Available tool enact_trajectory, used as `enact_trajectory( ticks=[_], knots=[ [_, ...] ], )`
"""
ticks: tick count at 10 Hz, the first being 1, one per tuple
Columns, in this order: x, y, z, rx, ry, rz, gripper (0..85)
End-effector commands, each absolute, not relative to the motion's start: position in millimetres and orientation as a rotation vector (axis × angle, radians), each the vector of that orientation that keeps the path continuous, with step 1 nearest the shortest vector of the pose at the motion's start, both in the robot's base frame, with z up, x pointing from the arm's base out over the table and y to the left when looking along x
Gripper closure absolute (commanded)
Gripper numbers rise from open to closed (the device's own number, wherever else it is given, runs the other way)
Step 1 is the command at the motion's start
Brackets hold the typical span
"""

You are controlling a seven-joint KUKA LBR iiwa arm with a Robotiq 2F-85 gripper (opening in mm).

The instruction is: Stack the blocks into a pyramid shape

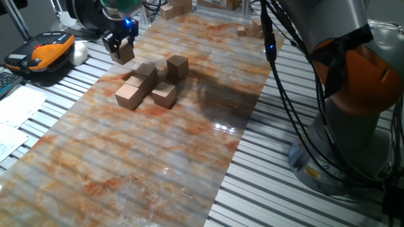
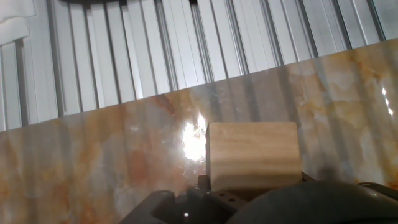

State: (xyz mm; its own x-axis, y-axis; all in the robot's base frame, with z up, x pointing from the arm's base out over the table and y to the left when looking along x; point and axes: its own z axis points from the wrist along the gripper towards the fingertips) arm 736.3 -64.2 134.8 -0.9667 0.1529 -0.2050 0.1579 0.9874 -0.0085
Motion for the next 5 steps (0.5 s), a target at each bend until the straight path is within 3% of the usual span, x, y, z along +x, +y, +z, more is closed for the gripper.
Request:
enact_trajectory(
  ticks=[1,5],
  knots=[
    [735,-63,132,0.228,2.923,-0.039,85.0],
    [725,-54,131,0.231,2.916,-0.049,85.0]
  ],
)
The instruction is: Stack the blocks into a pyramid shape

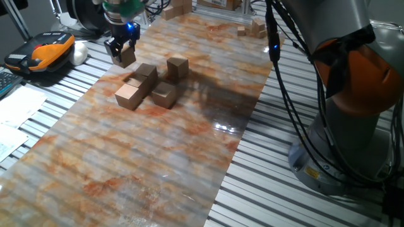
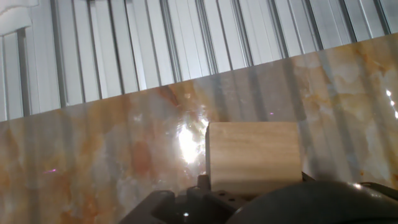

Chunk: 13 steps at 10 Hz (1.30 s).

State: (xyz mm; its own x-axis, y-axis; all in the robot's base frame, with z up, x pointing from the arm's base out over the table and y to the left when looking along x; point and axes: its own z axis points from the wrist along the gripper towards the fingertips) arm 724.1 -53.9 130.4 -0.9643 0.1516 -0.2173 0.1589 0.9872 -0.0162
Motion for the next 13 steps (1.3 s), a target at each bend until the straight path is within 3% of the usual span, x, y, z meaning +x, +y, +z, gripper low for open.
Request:
enact_trajectory(
  ticks=[1,13],
  knots=[
    [722,-52,129,0.23,2.911,-0.052,85.0],
    [689,-51,108,0.192,2.871,-0.049,85.0]
  ],
)
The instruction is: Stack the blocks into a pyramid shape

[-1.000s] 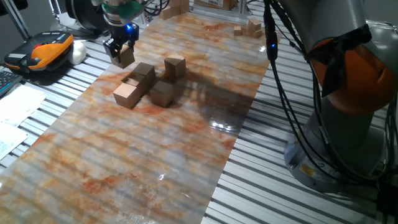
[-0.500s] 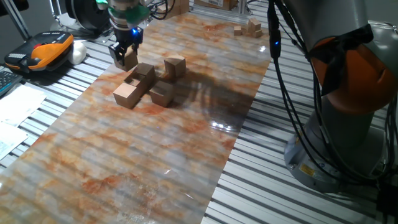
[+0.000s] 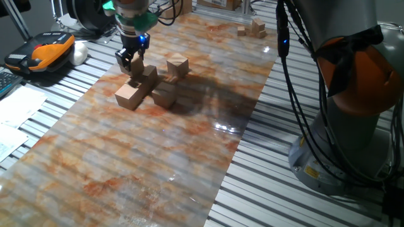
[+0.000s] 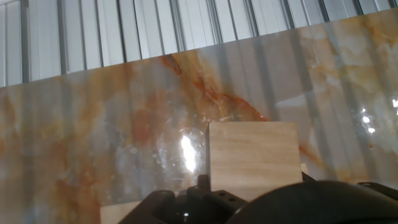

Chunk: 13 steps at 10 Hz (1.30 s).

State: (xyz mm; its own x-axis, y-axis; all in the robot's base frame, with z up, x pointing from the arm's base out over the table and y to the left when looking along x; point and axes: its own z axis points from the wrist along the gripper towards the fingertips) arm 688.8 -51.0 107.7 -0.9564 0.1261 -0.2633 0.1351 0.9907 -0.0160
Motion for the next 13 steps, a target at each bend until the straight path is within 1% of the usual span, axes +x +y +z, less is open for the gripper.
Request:
enact_trajectory(
  ticks=[1,6,8,13],
  knots=[
    [687,-50,107,0.19,2.87,-0.047,85.0],
    [681,-47,110,0.214,2.856,-0.03,85.0],
    [678,-47,114,0.239,2.852,0.006,85.0],
    [678,-47,119,0.181,2.881,0.012,85.0]
  ],
)
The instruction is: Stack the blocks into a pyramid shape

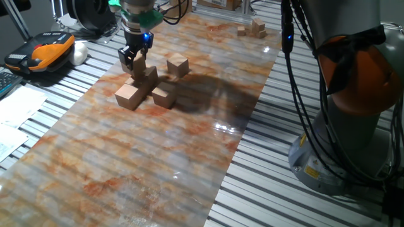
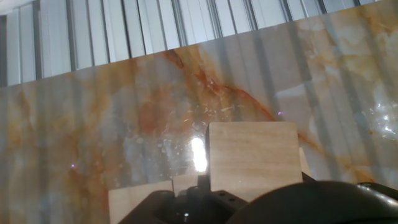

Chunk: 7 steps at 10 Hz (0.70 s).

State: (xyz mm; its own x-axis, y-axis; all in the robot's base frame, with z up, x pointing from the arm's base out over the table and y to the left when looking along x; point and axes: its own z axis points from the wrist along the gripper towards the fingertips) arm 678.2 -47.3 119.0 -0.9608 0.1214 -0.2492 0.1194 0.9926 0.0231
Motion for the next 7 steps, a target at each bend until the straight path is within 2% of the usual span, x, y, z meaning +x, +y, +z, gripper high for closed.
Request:
enact_trajectory(
  ticks=[1,7],
  knots=[
    [678.1,-47.2,119.2,0.164,2.892,0.015,85.0],
    [678.1,-46.5,118.4,0.082,2.935,-0.008,85.0]
  ],
)
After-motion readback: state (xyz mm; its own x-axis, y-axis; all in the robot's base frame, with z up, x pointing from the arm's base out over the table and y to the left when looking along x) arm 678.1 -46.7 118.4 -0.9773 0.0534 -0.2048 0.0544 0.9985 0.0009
